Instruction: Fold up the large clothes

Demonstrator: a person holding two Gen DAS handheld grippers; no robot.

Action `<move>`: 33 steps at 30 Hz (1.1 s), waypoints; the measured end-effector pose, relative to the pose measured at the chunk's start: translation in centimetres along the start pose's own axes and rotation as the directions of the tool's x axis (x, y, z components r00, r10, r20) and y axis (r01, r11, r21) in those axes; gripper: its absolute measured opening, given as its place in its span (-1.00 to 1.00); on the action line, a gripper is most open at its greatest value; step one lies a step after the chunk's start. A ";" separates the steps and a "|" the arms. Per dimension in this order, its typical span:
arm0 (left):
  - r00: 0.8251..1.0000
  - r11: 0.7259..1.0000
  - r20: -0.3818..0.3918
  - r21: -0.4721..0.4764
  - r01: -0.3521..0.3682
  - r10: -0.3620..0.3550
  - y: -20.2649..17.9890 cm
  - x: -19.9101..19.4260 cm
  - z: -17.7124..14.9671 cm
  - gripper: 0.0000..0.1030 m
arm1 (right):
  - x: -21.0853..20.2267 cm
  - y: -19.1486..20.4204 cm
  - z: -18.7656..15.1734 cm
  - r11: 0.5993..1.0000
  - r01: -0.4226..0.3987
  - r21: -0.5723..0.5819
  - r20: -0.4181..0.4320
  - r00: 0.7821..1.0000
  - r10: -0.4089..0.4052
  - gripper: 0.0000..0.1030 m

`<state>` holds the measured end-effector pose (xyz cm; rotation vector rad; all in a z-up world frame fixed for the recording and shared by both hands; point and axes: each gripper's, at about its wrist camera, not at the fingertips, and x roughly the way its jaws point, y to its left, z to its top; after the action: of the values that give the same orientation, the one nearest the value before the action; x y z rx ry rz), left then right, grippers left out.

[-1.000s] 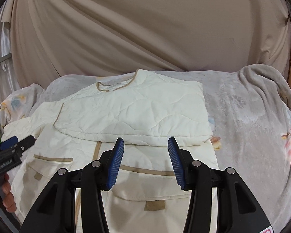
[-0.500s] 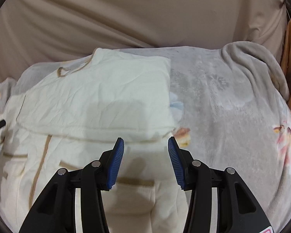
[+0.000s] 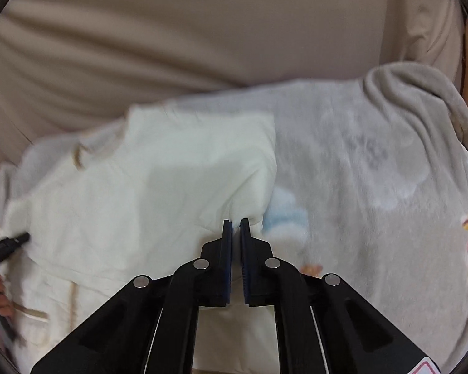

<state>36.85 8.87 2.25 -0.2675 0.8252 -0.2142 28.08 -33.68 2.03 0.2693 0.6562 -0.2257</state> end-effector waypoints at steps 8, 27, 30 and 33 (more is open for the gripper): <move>0.996 0.994 -0.021 0.066 -0.087 0.088 -0.2 1.5 -1.3 -0.83 | 3.4 -0.5 -2.0 0.995 0.077 -0.058 -0.109 0.991 -0.083 -0.83; 0.982 0.996 -0.171 0.021 0.087 -0.082 9.3 -15.9 -18.7 -0.16 | -14.5 -6.2 -20.7 0.991 -0.137 -0.002 -0.264 0.955 0.131 -0.85; 0.985 0.996 -0.152 0.038 0.084 -0.078 8.1 -17.5 -19.1 -0.76 | -16.9 -5.9 -19.8 0.993 -0.118 0.015 -0.201 0.972 0.119 -0.91; 0.986 0.991 -0.134 0.079 0.112 -0.101 7.9 -20.8 -20.1 -0.84 | -21.2 -6.4 -20.4 0.991 -0.135 0.014 -0.138 0.981 0.135 -0.92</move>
<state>8.83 19.38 1.14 -0.2179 0.9293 -0.3700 -1.73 -30.70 -1.30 0.3350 0.7718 -0.0787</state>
